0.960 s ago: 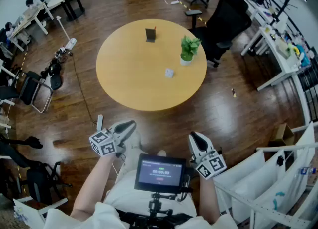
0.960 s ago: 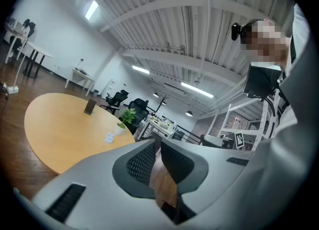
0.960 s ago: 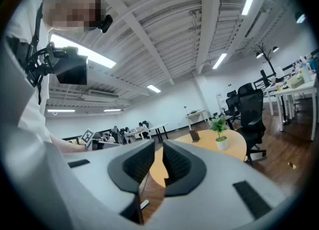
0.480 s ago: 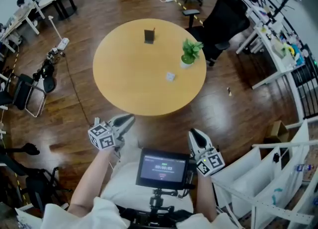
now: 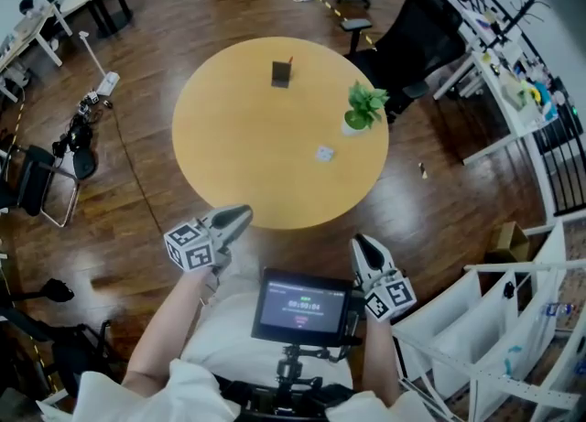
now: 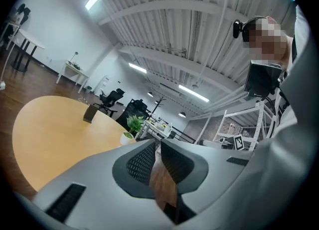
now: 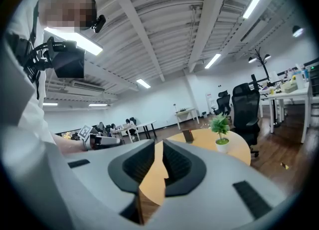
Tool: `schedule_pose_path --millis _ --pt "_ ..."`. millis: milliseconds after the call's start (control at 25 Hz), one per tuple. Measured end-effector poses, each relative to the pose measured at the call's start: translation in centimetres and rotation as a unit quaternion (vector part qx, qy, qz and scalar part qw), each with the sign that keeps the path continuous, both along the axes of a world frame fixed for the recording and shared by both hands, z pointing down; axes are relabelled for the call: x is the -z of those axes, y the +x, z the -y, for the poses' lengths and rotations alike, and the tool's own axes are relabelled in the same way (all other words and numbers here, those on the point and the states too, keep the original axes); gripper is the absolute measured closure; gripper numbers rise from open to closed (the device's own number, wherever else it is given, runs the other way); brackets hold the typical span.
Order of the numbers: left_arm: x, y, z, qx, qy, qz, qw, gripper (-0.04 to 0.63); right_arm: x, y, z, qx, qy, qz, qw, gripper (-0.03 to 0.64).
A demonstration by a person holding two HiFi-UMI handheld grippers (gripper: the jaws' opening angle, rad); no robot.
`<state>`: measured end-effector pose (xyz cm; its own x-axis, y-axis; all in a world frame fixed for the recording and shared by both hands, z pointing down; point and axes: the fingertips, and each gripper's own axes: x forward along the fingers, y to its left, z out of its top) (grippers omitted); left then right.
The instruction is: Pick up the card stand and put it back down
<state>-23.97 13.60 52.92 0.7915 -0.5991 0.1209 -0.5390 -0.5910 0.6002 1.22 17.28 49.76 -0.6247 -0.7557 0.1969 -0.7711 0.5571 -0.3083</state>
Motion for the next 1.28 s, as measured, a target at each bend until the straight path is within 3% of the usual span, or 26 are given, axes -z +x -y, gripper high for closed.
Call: schedule_pose_path --millis 480,680,840,1120,1280 --pt "-0.7 -4.1 5.3 -0.047 0.002 0.005 0.9989 0.558 -1.1 -3.7 4.3 -0.056 0.001 -0.01 0.998 0.548" --pt "-1.0 -4.8 6.9 -0.056 -0.004 -0.008 0.9984 0.558 -1.2 -4.0 5.1 -0.071 -0.004 -0.015 0.997 0.548" --pt "-0.8 -4.4 7.9 -0.058 -0.017 -0.032 0.9977 0.558 -1.3 -3.6 5.8 -0.08 -0.009 -0.017 0.997 0.548" --pt "-0.9 -2.5 9.8 -0.055 -0.021 -0.022 0.998 0.558 -2.1 -2.4 8.2 -0.069 -0.012 -0.011 0.997 0.548" --pt "-1.5 -0.5 11.1 -0.047 -0.027 0.001 0.9985 0.558 -2.7 -1.0 10.1 -0.046 -0.026 -0.007 0.999 0.548"
